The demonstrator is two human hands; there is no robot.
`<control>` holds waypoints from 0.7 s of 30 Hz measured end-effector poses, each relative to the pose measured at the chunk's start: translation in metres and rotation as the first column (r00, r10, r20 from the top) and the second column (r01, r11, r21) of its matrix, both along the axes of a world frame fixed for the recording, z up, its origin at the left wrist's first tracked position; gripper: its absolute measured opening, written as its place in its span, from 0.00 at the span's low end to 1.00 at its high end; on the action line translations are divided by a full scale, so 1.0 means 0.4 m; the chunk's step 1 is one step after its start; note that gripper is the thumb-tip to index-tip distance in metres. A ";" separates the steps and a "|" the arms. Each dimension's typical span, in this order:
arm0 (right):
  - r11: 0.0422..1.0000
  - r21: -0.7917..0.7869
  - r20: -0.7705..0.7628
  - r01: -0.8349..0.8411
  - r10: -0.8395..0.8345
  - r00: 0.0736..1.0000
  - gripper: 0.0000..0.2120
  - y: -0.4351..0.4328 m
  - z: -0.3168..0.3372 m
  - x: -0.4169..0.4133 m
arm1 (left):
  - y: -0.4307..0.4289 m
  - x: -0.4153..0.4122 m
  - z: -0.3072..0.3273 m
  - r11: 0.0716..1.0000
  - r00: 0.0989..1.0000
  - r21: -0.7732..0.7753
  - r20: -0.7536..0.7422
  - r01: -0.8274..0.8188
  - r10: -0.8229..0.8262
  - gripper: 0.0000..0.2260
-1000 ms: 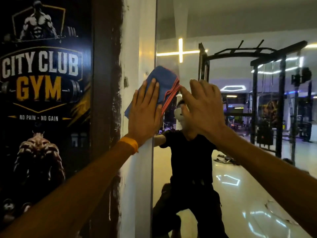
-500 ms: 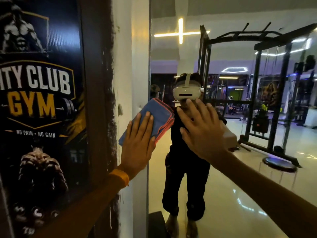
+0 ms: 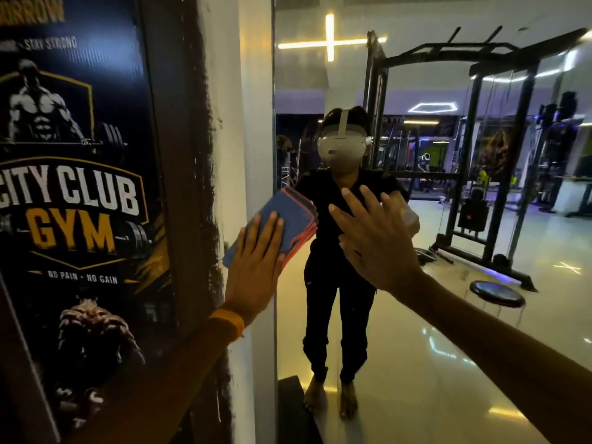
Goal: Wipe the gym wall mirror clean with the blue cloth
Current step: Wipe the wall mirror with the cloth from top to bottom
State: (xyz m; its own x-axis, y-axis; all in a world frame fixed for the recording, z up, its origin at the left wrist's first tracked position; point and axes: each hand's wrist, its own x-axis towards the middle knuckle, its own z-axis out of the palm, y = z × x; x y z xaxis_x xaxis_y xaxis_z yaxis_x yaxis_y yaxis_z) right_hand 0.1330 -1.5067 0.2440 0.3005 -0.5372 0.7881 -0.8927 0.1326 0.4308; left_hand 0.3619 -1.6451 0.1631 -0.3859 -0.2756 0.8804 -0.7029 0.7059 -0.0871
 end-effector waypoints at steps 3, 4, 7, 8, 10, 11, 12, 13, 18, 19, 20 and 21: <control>0.999 0.043 -0.093 -0.030 0.034 0.995 0.28 0.020 0.035 -0.034 | -0.005 0.001 0.067 1.000 1.000 -0.030 0.006 0.009 -0.008 0.30; 0.998 0.040 -0.087 -0.044 0.047 0.995 0.29 0.025 0.050 -0.037 | -0.007 -0.008 0.127 0.999 1.000 -0.038 -0.012 0.006 -0.007 0.31; 0.999 0.019 -0.044 -0.031 0.032 0.999 0.31 0.023 0.115 -0.018 | -0.011 -0.041 0.335 1.000 0.993 -0.031 -0.118 0.006 -0.009 0.30; 1.000 0.018 -0.027 -0.020 0.021 0.999 0.31 0.018 0.139 -0.008 | -0.013 -0.052 0.388 0.999 0.990 -0.034 -0.141 -0.006 0.001 0.30; 1.000 0.022 0.014 -0.004 0.004 1.000 0.31 0.005 0.182 0.003 | -0.017 -0.066 0.425 0.998 0.987 -0.045 -0.161 -0.032 0.024 0.31; 1.000 0.028 0.036 0.005 -0.006 0.999 0.31 0.001 0.199 0.004 | -0.016 -0.061 0.409 0.998 0.988 -0.042 -0.150 -0.036 0.029 0.32; 0.999 0.038 0.048 0.013 -0.015 0.999 0.31 -0.001 0.210 0.004 | -0.012 -0.049 0.376 0.999 0.992 -0.038 -0.123 -0.032 0.027 0.33; 0.999 0.048 0.043 0.016 -0.018 0.999 0.31 -0.001 0.218 -0.001 | -0.004 -0.035 0.333 0.999 0.997 -0.032 -0.077 -0.025 0.022 0.35; 0.996 0.089 -0.053 0.000 0.005 0.999 0.29 0.017 0.316 -0.030 | 0.007 0.034 0.292 0.999 0.994 -0.023 0.097 0.041 -0.039 0.27; 0.995 0.094 -0.053 0.016 -0.011 0.999 0.29 0.017 0.348 -0.032 | -0.001 0.029 0.352 0.998 0.995 -0.010 0.079 0.057 -0.056 0.27; 0.995 0.096 -0.050 0.037 -0.032 0.998 0.29 0.015 0.383 -0.031 | -0.007 0.015 0.436 0.997 0.997 -0.013 0.034 0.070 -0.070 0.28; 0.994 0.097 -0.044 0.055 -0.051 0.998 0.28 0.010 0.417 -0.028 | -0.016 -0.005 0.531 0.997 0.996 -0.007 -0.028 0.080 -0.081 0.29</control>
State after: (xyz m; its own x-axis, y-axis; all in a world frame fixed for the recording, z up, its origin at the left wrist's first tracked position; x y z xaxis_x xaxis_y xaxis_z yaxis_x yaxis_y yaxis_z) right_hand 0.1217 -1.5028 0.4110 0.3008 -0.6275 0.7181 -0.8665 0.1346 0.4806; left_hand 0.3599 -1.6516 0.3756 -0.3816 -0.2391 0.8929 -0.6460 0.7599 -0.0726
